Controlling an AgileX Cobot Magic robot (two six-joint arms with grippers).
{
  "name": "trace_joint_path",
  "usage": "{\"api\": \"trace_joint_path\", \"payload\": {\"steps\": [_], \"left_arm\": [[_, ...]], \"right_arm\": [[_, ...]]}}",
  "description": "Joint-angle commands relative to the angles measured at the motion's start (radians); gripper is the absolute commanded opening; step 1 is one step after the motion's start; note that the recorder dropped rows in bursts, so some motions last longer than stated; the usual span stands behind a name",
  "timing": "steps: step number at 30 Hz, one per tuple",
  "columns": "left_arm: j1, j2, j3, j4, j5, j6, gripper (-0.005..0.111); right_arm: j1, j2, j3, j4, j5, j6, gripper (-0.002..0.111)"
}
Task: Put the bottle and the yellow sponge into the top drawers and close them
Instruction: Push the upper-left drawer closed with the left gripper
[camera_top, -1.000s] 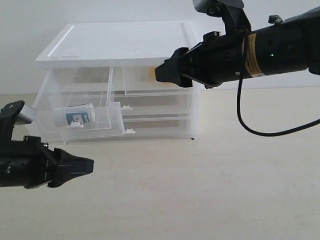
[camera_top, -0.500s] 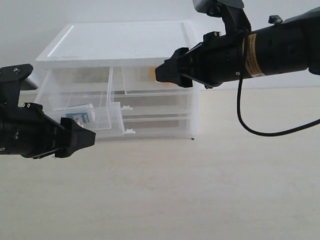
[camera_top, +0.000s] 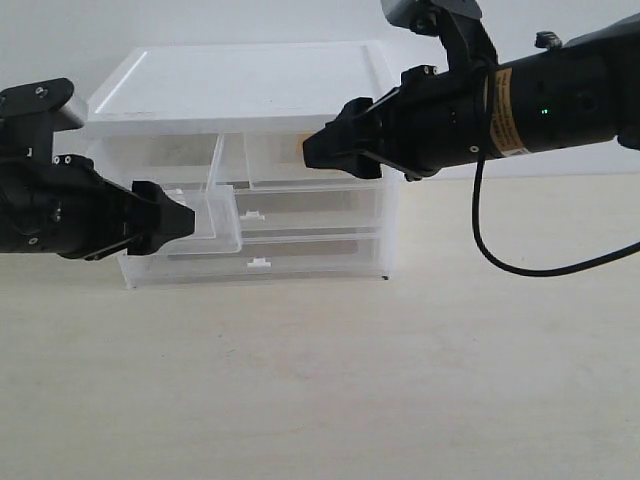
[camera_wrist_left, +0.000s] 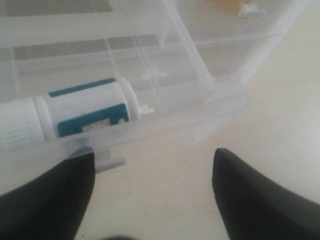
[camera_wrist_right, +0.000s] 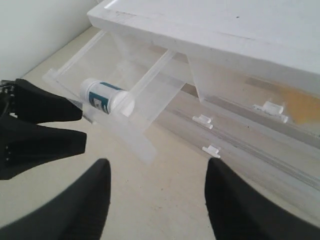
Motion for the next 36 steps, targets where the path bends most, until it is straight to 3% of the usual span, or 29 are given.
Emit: {"api": "trace_joint_path", "payload": {"steps": [1, 23, 36], "left_arm": [[-0.007, 0.053, -0.044, 0.002, -0.059, 0.018, 0.064], [-0.007, 0.232, -0.282, 0.037, -0.222, 0.038, 0.064], [-0.007, 0.258, -0.329, 0.059, -0.194, 0.038, 0.058]], "right_arm": [[-0.004, -0.008, 0.002, 0.000, -0.005, -0.007, 0.050], [-0.002, -0.008, 0.002, 0.000, -0.045, 0.008, 0.050], [-0.002, -0.008, 0.079, 0.000, 0.048, -0.034, 0.050]]}}
